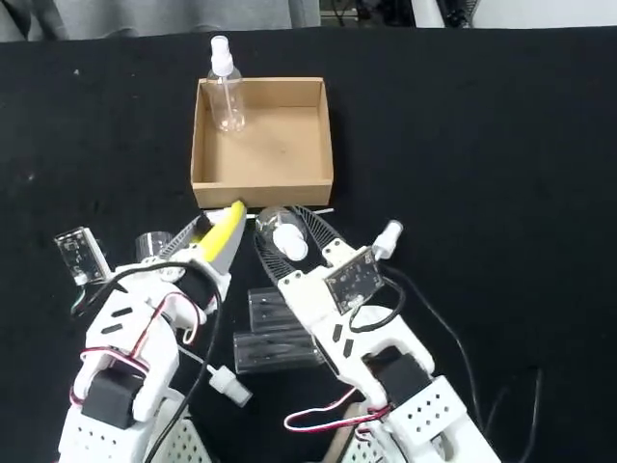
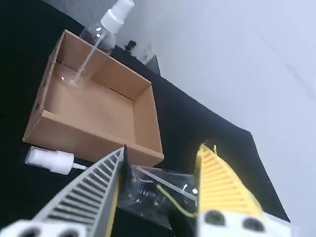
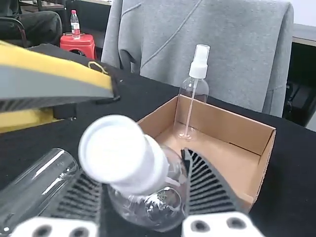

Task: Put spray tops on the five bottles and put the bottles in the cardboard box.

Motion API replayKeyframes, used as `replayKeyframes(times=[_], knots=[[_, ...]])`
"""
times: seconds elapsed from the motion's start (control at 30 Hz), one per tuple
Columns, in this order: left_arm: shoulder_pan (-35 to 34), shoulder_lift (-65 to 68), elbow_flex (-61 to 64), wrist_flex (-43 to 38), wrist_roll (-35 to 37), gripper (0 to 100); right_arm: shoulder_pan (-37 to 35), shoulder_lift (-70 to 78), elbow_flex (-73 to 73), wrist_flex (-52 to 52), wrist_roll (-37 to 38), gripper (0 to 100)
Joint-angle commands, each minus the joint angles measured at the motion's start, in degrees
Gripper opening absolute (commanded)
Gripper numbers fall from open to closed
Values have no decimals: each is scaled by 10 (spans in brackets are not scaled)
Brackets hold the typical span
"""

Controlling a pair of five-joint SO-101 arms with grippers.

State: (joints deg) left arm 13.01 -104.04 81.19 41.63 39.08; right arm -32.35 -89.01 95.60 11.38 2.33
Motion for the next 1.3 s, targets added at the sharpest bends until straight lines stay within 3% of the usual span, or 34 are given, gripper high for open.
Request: replayKeyframes(times=[0.0, 0.37, 1.27], knots=[[-17, -6, -15, -11, 4, 212, -7, -14, -4, -14, -4, 43], [-70, -5, -7, -11, 4, 212, -6, -14, 0, -14, -4, 43], [-69, -5, 2, -9, -12, 212, -6, -14, 0, -14, -4, 43]])
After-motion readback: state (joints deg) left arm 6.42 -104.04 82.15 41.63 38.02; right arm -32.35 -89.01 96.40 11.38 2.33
